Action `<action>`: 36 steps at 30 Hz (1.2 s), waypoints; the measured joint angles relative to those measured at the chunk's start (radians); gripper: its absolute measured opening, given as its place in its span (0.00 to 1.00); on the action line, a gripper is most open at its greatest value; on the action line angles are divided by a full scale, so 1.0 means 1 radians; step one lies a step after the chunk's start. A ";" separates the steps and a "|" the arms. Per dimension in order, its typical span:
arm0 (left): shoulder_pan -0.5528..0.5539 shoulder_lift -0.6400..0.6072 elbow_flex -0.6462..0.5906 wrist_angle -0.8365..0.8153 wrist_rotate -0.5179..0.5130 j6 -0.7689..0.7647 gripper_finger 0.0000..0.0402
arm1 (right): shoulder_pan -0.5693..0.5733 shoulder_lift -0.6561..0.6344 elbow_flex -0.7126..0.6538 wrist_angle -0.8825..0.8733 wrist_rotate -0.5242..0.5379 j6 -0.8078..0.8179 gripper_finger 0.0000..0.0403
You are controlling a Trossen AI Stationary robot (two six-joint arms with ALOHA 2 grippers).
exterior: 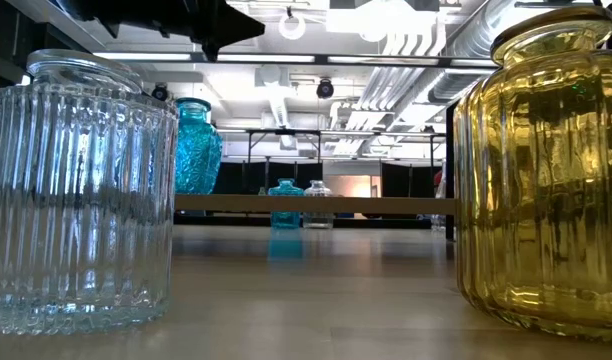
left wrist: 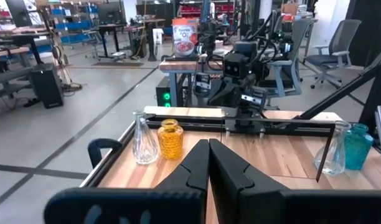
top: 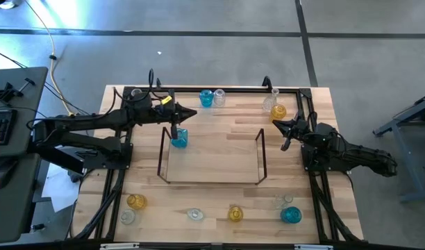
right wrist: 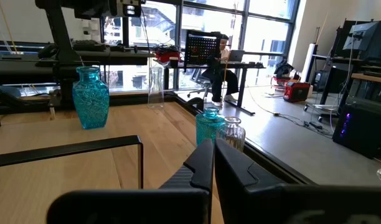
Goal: Sort vases onto shelf
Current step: Put the top right transparent vase on the shelf
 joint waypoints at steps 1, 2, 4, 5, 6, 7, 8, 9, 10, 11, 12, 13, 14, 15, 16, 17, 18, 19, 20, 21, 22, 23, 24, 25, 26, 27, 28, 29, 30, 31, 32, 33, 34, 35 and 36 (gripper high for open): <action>0.000 0.000 0.000 0.001 0.000 -0.001 0.00 | 0.000 0.000 0.000 0.000 0.000 0.000 0.00; 0.000 0.000 0.000 0.001 0.000 -0.001 0.00 | 0.000 0.000 0.000 0.000 0.000 0.000 0.00; 0.000 0.000 0.000 0.000 0.000 -0.001 0.00 | 0.000 0.000 0.000 0.000 0.000 0.000 0.00; 0.000 0.000 0.000 0.001 0.000 -0.001 0.00 | 0.000 0.000 0.000 0.000 0.000 0.000 0.00; 0.000 0.000 0.000 0.002 0.000 -0.002 0.00 | 0.000 0.000 0.000 0.000 0.000 0.000 0.00; 0.000 0.000 0.000 0.001 0.000 -0.002 0.00 | 0.000 0.000 0.000 0.000 0.000 0.000 0.00; 0.000 0.000 0.000 0.001 0.001 -0.002 0.00 | 0.000 0.000 0.000 0.000 0.000 0.000 0.00; 0.000 0.000 0.000 0.001 0.001 -0.002 0.00 | 0.000 0.000 0.000 0.000 0.000 0.000 0.00; -0.001 0.000 0.000 0.001 0.001 -0.002 0.00 | 0.000 0.000 0.000 0.000 0.000 0.000 0.00; -0.001 0.000 -0.001 0.003 0.002 -0.002 0.00 | 0.000 0.000 0.000 0.000 0.000 0.000 0.00; -0.002 0.000 -0.011 0.026 0.003 -0.002 0.00 | 0.000 0.000 0.000 0.000 0.000 0.000 0.00; -0.004 -0.001 -0.032 0.063 0.003 -0.003 0.00 | 0.000 0.000 0.000 0.000 0.000 0.000 0.00; -0.007 -0.003 -0.059 0.103 0.003 -0.008 0.00 | 0.000 0.000 0.000 0.000 0.000 0.000 0.00; -0.007 -0.007 -0.091 0.141 0.004 -0.020 0.00 | 0.000 0.000 0.000 0.000 0.000 0.000 0.00; -0.005 -0.010 -0.122 0.182 0.005 -0.029 0.00 | 0.000 0.000 0.000 0.000 0.000 0.000 0.00; -0.002 -0.012 -0.149 0.224 0.005 -0.036 0.00 | 0.000 0.000 0.000 0.000 0.000 0.000 0.00; 0.001 -0.014 -0.174 0.259 0.004 -0.042 0.00 | 0.000 0.000 0.000 0.000 0.000 0.000 0.00; 0.001 -0.016 -0.196 0.293 0.004 -0.047 0.00 | 0.000 0.000 0.000 0.000 0.000 0.000 0.00; 0.001 -0.019 -0.214 0.306 0.003 -0.047 0.00 | 0.000 0.000 0.000 0.000 0.000 0.000 0.00; 0.001 -0.026 -0.226 0.306 0.002 -0.046 0.00 | 0.000 0.000 0.000 0.000 0.000 0.000 0.00; 0.001 -0.034 -0.232 0.300 -0.003 -0.041 0.00 | 0.000 0.000 0.000 0.000 0.000 0.000 0.00; 0.001 -0.044 -0.232 0.296 -0.008 -0.032 0.00 | 0.000 0.000 0.000 0.000 0.000 0.000 0.00; 0.001 -0.055 -0.232 0.298 -0.013 -0.023 0.00 | 0.000 0.000 0.000 0.000 0.000 0.000 0.00; 0.001 -0.065 -0.232 0.297 -0.018 -0.011 0.00 | 0.000 0.000 0.000 0.000 0.000 0.000 0.00; 0.005 -0.076 -0.232 0.294 -0.019 0.003 0.00 | 0.000 0.000 0.000 0.000 0.000 0.000 0.00; 0.011 -0.088 -0.232 0.287 -0.019 0.014 0.00 | 0.000 0.000 0.000 0.000 0.000 0.000 0.00; 0.020 -0.104 -0.232 0.278 -0.020 0.022 0.00 | 0.000 0.000 0.000 0.000 0.000 0.000 0.00; 0.030 -0.119 -0.232 0.264 -0.020 0.022 0.00 | 0.000 0.000 0.000 0.000 0.000 0.000 0.00; 0.041 -0.134 -0.232 0.240 -0.019 0.022 0.00 | 0.000 0.000 0.000 0.000 0.000 0.000 0.00; 0.052 -0.148 -0.232 0.210 -0.014 0.022 0.00 | 0.000 0.000 0.000 0.000 0.000 0.000 0.00; 0.063 -0.161 -0.232 0.179 -0.004 0.023 0.00 | 0.000 0.000 0.000 0.000 0.000 0.000 0.00; 0.072 -0.172 -0.232 0.157 0.003 0.023 0.00 | 0.000 0.000 0.000 0.000 0.000 0.000 0.00; 0.079 -0.181 -0.232 0.140 0.004 0.023 0.00 | 0.000 0.000 0.000 0.000 0.000 0.000 0.00; 0.086 -0.186 -0.232 0.123 0.005 0.024 0.00 | 0.000 0.000 0.000 0.000 0.000 0.000 0.00; 0.095 -0.190 -0.232 0.108 0.007 0.025 0.00 | 0.000 0.000 0.000 0.000 0.000 0.000 0.00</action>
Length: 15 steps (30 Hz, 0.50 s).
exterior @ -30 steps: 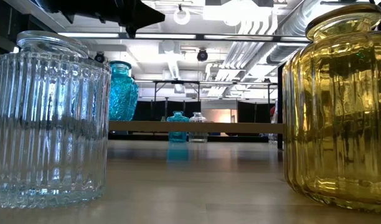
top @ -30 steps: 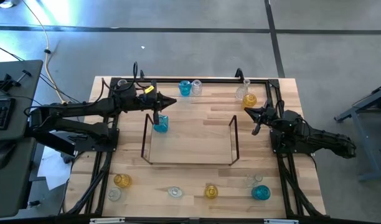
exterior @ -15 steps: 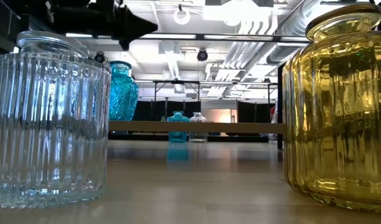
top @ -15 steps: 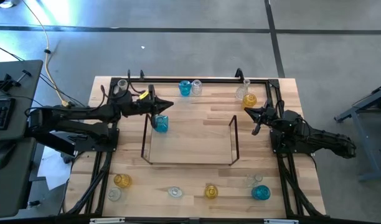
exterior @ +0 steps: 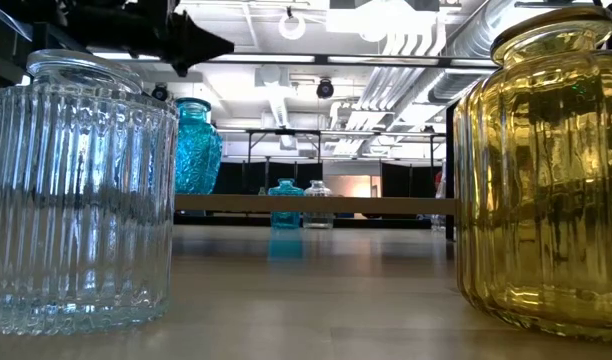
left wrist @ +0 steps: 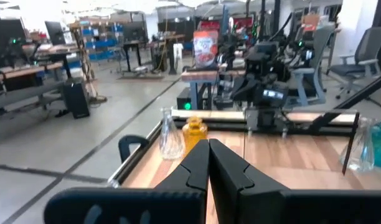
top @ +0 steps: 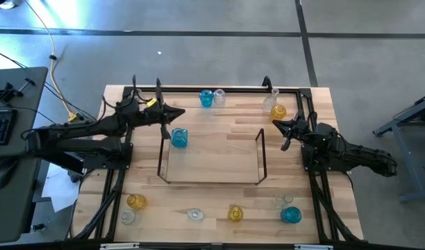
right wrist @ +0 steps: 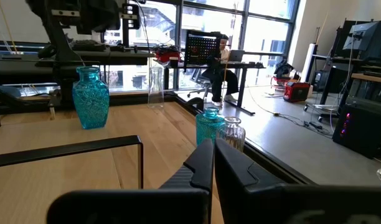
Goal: Sort vases onto shelf
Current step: Put the top right transparent vase on the shelf
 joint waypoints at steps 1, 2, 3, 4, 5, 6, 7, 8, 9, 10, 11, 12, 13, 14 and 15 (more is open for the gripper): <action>0.009 -0.002 0.000 -0.011 0.001 0.000 0.00 | 0.000 0.000 0.000 0.000 0.000 0.000 0.00; 0.016 -0.004 0.000 -0.017 0.002 0.000 0.00 | 0.000 0.000 0.000 0.000 0.000 0.000 0.00; 0.026 -0.005 0.000 -0.020 0.008 0.000 0.00 | 0.000 0.000 0.000 0.000 0.000 0.000 0.00; 0.035 -0.005 0.000 -0.025 0.018 0.000 0.00 | 0.000 0.000 0.000 0.000 0.000 0.000 0.00; 0.045 -0.004 0.000 -0.033 0.034 0.001 0.00 | 0.000 0.000 0.000 0.000 0.000 0.000 0.00; 0.057 -0.004 0.000 -0.037 0.052 0.002 0.00 | 0.000 0.000 0.000 0.000 0.000 0.000 0.00; 0.068 -0.004 0.000 -0.039 0.068 0.006 0.00 | 0.000 0.000 0.000 0.000 0.000 0.000 0.00; 0.080 -0.004 0.000 -0.038 0.085 0.007 0.00 | 0.000 0.000 0.000 0.000 0.000 0.000 0.00; 0.093 -0.004 -0.005 -0.029 0.102 0.007 0.00 | 0.000 0.000 0.000 0.000 0.000 0.000 0.00; 0.108 -0.004 -0.018 -0.003 0.122 0.004 0.00 | 0.000 0.000 0.000 0.000 0.000 0.000 0.00; 0.123 -0.004 -0.034 0.027 0.142 -0.005 0.00 | 0.000 0.000 0.000 0.000 0.000 0.000 0.00; 0.139 -0.004 -0.052 0.061 0.162 -0.019 0.00 | 0.000 0.000 0.000 0.000 0.000 0.000 0.00; 0.155 -0.004 -0.071 0.091 0.177 -0.027 0.00 | 0.000 0.000 0.000 0.000 0.000 0.000 0.00; 0.169 -0.004 -0.087 0.117 0.187 -0.036 0.00 | 0.000 0.000 0.000 0.000 0.000 0.004 0.00; 0.181 -0.004 -0.104 0.136 0.190 -0.044 0.00 | 0.000 0.000 0.000 0.000 0.000 0.023 0.00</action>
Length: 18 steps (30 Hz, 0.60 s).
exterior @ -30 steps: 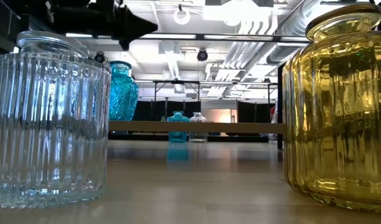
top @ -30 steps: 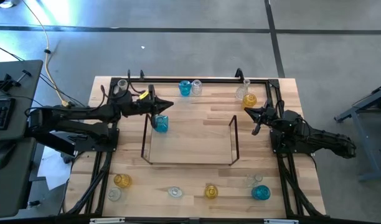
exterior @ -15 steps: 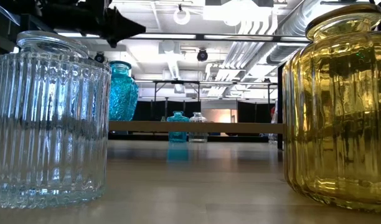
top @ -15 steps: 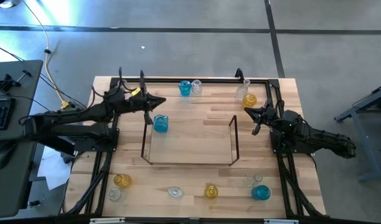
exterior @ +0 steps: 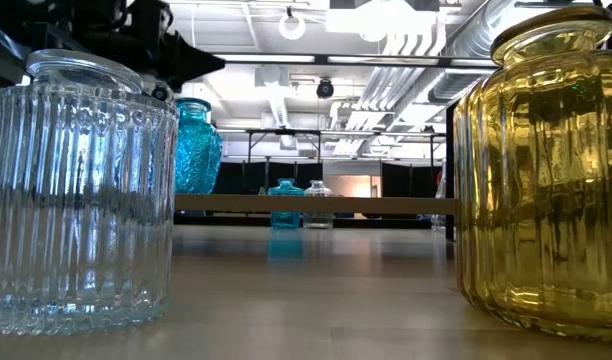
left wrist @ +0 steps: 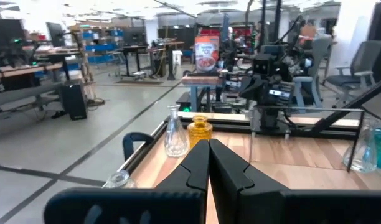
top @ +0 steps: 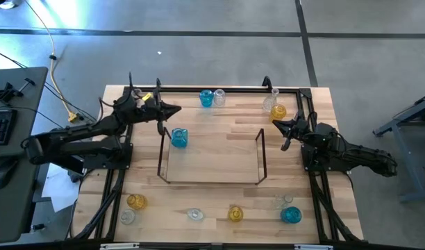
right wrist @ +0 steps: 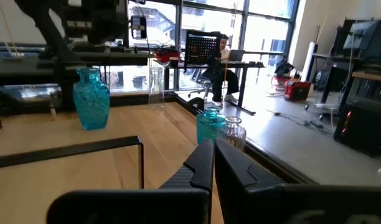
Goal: Sort vases onto shelf
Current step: Put the top right transparent vase on the shelf
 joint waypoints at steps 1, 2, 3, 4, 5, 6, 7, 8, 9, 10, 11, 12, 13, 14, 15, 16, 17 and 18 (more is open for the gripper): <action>0.011 0.000 -0.017 0.018 0.001 -0.005 0.00 | 0.000 0.000 0.000 0.000 -0.001 0.040 0.00; 0.019 0.000 -0.032 0.035 0.001 -0.009 0.00 | 0.000 0.000 0.000 0.000 -0.004 0.094 0.00; 0.027 0.000 -0.044 0.047 0.001 -0.014 0.00 | 0.000 0.000 0.000 0.002 -0.005 0.151 0.00; 0.035 0.000 -0.053 0.059 0.001 -0.022 0.00 | 0.000 0.000 0.000 0.010 -0.003 0.197 0.00; 0.042 0.000 -0.060 0.069 0.003 -0.029 0.00 | 0.000 0.000 -0.001 0.026 0.007 0.226 0.00; 0.048 0.000 -0.067 0.080 0.011 -0.034 0.00 | 0.000 0.000 -0.001 0.042 0.022 0.245 0.00; 0.053 0.000 -0.076 0.095 0.023 -0.038 0.00 | 0.000 0.000 -0.001 0.059 0.032 0.252 0.00; 0.055 0.001 -0.083 0.107 0.033 -0.045 0.00 | 0.000 0.000 -0.001 0.076 0.046 0.262 0.00; 0.055 0.001 -0.090 0.120 0.036 -0.053 0.00 | 0.000 0.001 -0.001 0.095 0.058 0.269 0.00; 0.055 0.001 -0.096 0.127 0.037 -0.057 0.00 | 0.000 0.002 -0.001 0.114 0.081 0.270 0.00; 0.055 0.002 -0.103 0.141 0.037 -0.064 0.00 | 0.000 0.002 -0.001 0.137 0.111 0.267 0.00; 0.055 0.001 -0.108 0.151 0.038 -0.073 0.00 | -0.001 0.002 -0.001 0.162 0.144 0.255 0.00; 0.054 0.002 -0.109 0.154 0.038 -0.080 0.00 | -0.001 0.002 -0.001 0.180 0.173 0.235 0.00; 0.055 0.002 -0.109 0.155 0.038 -0.083 0.00 | -0.001 0.002 -0.001 0.190 0.200 0.212 0.00; 0.055 0.002 -0.109 0.156 0.038 -0.086 0.00 | -0.001 0.002 -0.001 0.190 0.230 0.199 0.00; 0.055 0.002 -0.109 0.156 0.038 -0.087 0.00 | -0.001 0.002 -0.001 0.189 0.262 0.198 0.00; 0.055 0.002 -0.109 0.156 0.038 -0.087 0.00 | -0.002 0.004 -0.001 0.188 0.291 0.198 0.00; 0.054 0.002 -0.109 0.156 0.038 -0.089 0.00 | -0.005 0.010 -0.001 0.190 0.318 0.198 0.00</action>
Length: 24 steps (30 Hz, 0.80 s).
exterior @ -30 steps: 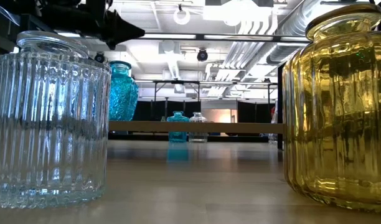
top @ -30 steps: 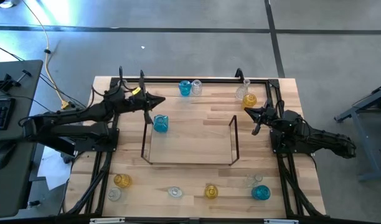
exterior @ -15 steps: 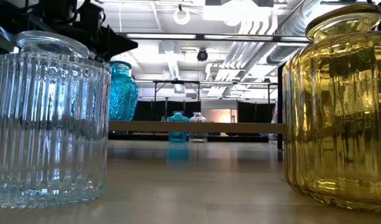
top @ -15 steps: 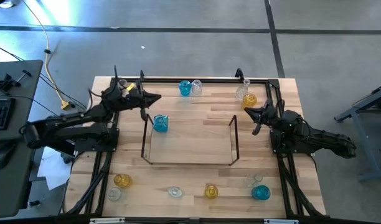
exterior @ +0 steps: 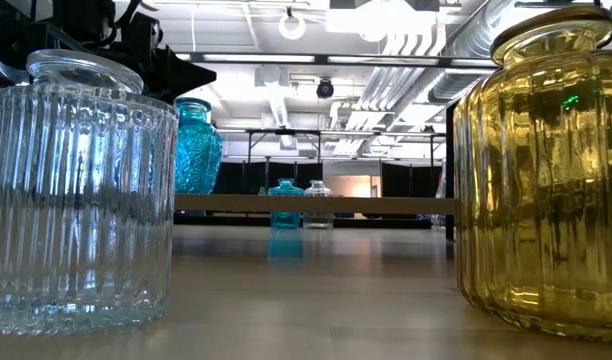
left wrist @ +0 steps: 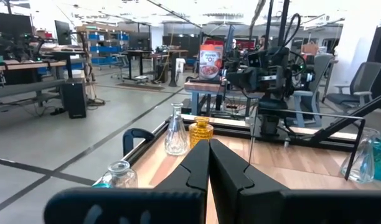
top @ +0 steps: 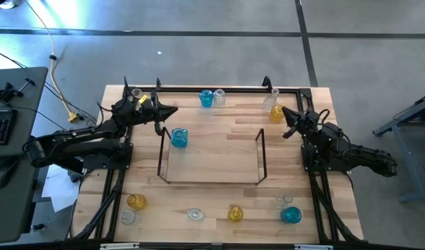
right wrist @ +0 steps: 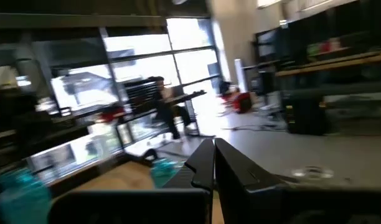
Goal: Sort vases onto shelf
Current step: Put the top right transparent vase on the shelf
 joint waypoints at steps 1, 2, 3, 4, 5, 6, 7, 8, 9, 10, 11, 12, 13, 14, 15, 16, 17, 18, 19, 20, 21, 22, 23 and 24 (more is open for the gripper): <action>0.000 0.000 0.000 0.000 0.000 0.000 0.00 | -0.004 0.007 0.000 0.000 0.016 0.000 0.00; 0.000 0.000 0.000 0.000 0.000 -0.001 0.00 | -0.010 0.018 0.000 0.001 0.022 0.000 0.00; 0.000 0.000 0.000 0.000 0.000 -0.001 0.00 | -0.016 0.031 0.000 0.004 0.022 0.002 0.00; 0.000 0.000 0.000 -0.001 0.000 0.000 0.00 | -0.023 0.045 0.000 0.008 0.022 0.017 0.00; 0.000 0.000 0.000 -0.001 0.002 0.000 0.00 | -0.029 0.062 0.000 0.013 0.022 0.035 0.00; 0.000 0.000 0.000 -0.001 0.006 0.000 0.00 | -0.035 0.080 0.000 0.019 0.016 0.051 0.01; 0.000 0.000 0.000 -0.001 0.007 0.000 0.00 | -0.040 0.100 0.000 0.023 0.011 0.069 0.02; 0.000 0.000 0.000 -0.001 0.007 0.000 0.00 | -0.044 0.122 0.000 0.032 0.007 0.079 0.03; 0.000 0.000 0.000 -0.001 0.007 0.000 0.00 | -0.049 0.144 0.000 0.043 0.003 0.094 0.06; 0.000 0.000 0.000 -0.001 0.007 0.001 0.00 | -0.054 0.166 0.000 0.058 0.002 0.104 0.08; 0.000 0.000 0.000 -0.001 0.007 0.002 0.00 | -0.062 0.191 0.000 0.075 0.006 0.116 0.11; 0.000 0.000 0.000 -0.001 0.007 0.004 0.00 | -0.070 0.216 0.000 0.093 0.012 0.129 0.14; -0.001 0.000 0.000 -0.002 0.007 0.007 0.00 | -0.081 0.240 0.000 0.109 0.015 0.146 0.18; -0.003 0.000 0.000 -0.004 0.007 0.012 0.00 | -0.093 0.265 0.006 0.111 0.016 0.163 0.21; -0.005 0.000 0.000 -0.006 0.007 0.020 0.00 | -0.103 0.292 0.019 0.105 0.016 0.180 0.24; -0.007 0.000 0.000 -0.007 0.007 0.028 0.00 | -0.114 0.320 0.035 0.103 0.016 0.189 0.28; -0.007 0.000 0.000 -0.006 0.007 0.033 0.00 | -0.125 0.351 0.054 0.103 0.016 0.197 0.31; -0.009 0.000 0.000 -0.006 0.007 0.035 0.00 | -0.136 0.384 0.075 0.099 0.016 0.198 0.35; -0.010 0.000 0.000 -0.007 0.007 0.037 0.00 | -0.149 0.419 0.099 0.091 0.020 0.192 0.39; -0.010 0.000 0.000 -0.008 0.007 0.037 0.00 | -0.162 0.455 0.127 0.073 0.029 0.180 0.42; -0.010 0.000 0.000 -0.009 0.007 0.041 0.00 | -0.176 0.492 0.159 0.045 0.044 0.176 0.46; -0.010 0.000 0.000 -0.011 0.007 0.050 0.00 | -0.194 0.529 0.192 0.009 0.055 0.175 0.49; -0.010 0.000 0.000 -0.015 0.007 0.058 0.00 | -0.216 0.569 0.225 -0.031 0.062 0.182 0.52; -0.010 0.000 0.000 -0.017 0.007 0.063 0.00 | -0.238 0.608 0.259 -0.072 0.062 0.186 0.55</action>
